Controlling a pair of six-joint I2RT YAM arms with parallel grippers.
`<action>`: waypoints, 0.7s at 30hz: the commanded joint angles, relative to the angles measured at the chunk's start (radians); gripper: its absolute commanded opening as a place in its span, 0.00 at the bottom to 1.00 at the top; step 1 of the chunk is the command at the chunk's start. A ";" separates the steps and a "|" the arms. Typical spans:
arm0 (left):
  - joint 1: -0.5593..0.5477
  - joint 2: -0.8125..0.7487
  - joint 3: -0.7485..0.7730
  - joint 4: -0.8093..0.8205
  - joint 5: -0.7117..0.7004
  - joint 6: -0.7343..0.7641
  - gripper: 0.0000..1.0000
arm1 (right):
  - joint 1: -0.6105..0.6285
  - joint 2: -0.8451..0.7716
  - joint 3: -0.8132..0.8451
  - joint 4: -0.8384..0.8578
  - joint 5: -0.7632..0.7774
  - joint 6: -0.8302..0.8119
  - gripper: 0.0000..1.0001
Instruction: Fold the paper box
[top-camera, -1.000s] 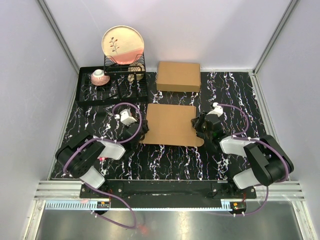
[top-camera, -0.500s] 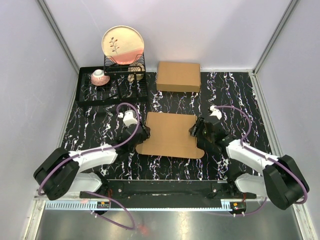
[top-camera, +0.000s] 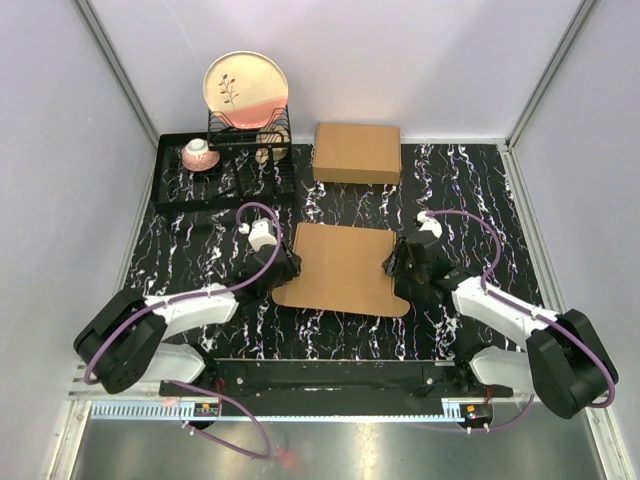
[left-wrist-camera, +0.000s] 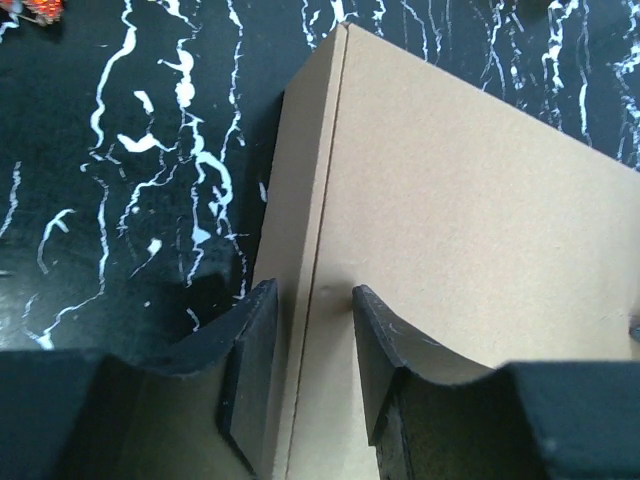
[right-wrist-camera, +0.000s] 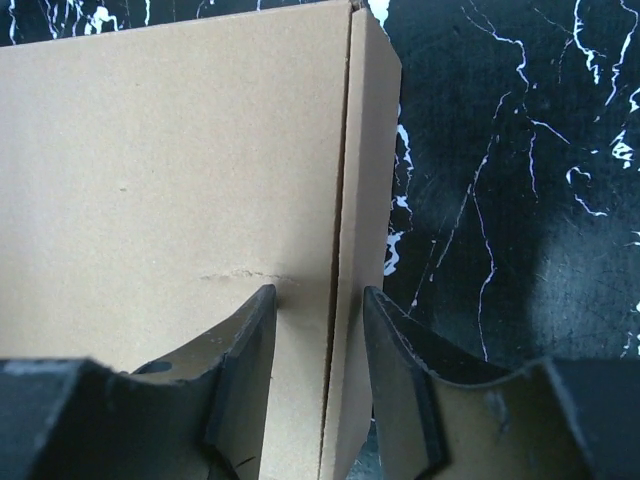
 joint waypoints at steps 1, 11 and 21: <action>0.001 0.083 -0.023 0.079 0.092 -0.022 0.38 | 0.005 0.018 -0.034 0.033 -0.034 0.007 0.45; 0.003 0.027 -0.061 0.091 0.028 -0.024 0.39 | 0.005 -0.087 -0.040 0.018 0.029 0.008 0.57; 0.001 -0.480 0.072 -0.188 -0.145 0.073 0.46 | -0.030 -0.051 0.262 -0.082 0.121 -0.156 0.61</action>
